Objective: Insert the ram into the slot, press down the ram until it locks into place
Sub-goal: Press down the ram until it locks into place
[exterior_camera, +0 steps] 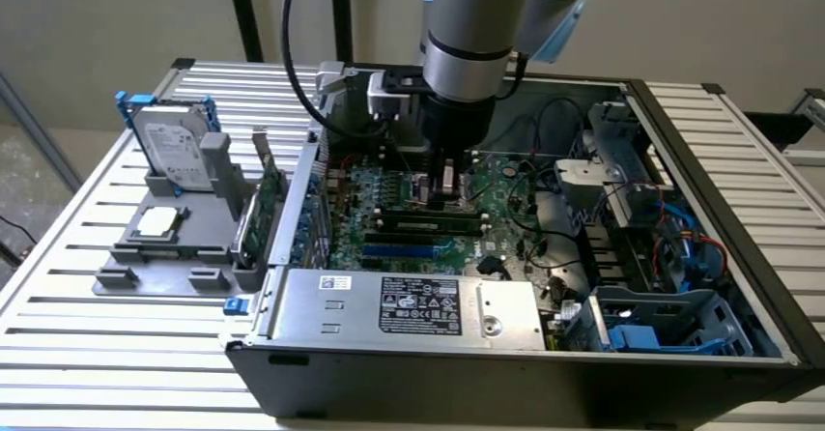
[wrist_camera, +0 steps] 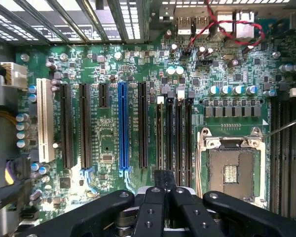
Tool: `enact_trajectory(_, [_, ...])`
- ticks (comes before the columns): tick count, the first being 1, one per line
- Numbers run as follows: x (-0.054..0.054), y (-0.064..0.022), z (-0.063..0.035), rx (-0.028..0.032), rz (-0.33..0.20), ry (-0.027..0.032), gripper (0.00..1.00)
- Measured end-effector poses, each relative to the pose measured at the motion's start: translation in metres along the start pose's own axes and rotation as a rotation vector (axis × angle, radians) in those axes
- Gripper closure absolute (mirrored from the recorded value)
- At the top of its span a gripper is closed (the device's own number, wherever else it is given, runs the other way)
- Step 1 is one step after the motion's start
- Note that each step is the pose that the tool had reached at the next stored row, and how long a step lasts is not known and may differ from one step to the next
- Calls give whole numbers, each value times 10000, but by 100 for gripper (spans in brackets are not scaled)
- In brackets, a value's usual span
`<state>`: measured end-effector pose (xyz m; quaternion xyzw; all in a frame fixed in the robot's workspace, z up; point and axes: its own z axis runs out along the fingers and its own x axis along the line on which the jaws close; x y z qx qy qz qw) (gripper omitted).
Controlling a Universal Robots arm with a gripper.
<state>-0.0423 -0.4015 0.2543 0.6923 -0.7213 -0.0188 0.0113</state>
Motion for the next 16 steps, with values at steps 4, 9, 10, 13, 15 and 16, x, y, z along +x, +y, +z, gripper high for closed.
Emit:
enact_trajectory(4, [8,-1,-63,-4,-1,1,89])
enact_trajectory(9, [8,-1,-64,-3,-1,3,89])
enact_trajectory(10, [8,-1,-63,-3,-1,2,89])
enact_trajectory(13, [8,-1,-63,-3,-1,2,89])
enact_trajectory(15, [8,-1,-63,-3,-1,2,89])
enact_trajectory(16, [8,-1,-63,-3,-2,2,89])
